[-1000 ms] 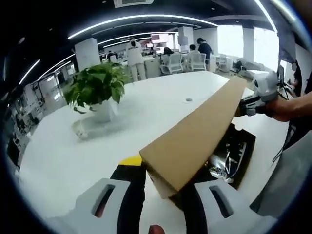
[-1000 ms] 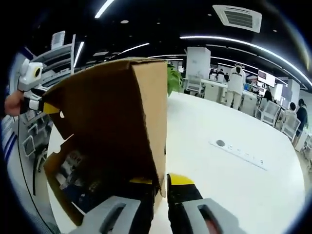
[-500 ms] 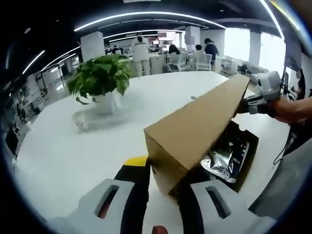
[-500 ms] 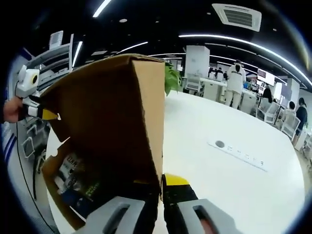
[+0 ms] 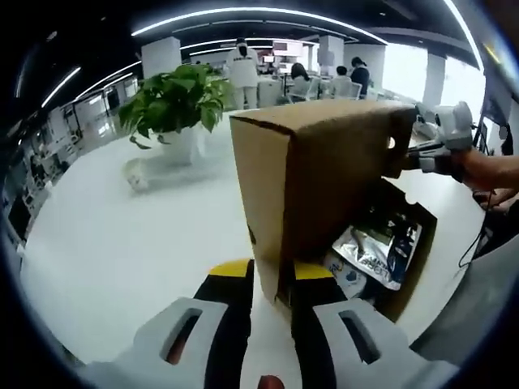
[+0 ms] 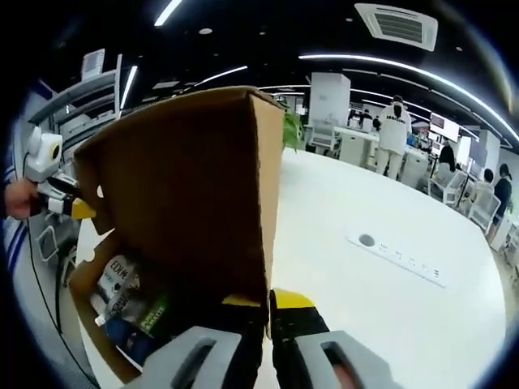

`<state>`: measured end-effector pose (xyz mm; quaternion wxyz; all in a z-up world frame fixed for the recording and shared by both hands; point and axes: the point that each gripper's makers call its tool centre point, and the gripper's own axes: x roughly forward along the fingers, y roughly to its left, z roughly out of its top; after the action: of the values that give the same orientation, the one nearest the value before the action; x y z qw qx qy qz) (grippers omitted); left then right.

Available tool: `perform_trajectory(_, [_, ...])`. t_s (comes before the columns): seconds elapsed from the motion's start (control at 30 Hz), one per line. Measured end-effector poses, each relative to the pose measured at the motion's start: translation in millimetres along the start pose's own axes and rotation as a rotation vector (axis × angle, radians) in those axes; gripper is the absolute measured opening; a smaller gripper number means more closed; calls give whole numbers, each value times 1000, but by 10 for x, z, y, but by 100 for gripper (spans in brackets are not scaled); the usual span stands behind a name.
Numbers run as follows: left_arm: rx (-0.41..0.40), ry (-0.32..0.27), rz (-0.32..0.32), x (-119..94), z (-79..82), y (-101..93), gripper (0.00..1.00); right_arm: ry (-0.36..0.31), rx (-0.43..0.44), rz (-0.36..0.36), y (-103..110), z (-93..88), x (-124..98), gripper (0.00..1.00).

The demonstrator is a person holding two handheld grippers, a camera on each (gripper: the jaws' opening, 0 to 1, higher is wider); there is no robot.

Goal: Operate the shoe box by opening the lid, removing the specified soft item, and placing it in the target area until the item is outside and the box remains undamaged.

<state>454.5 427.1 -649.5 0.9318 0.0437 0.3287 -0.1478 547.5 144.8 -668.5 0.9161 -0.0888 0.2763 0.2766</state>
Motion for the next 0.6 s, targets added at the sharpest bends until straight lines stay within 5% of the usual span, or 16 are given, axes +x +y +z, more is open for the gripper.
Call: perform_trajectory(0.6, [-65,9,25,115,31,78,6,15,1,6,-10,50,52,0])
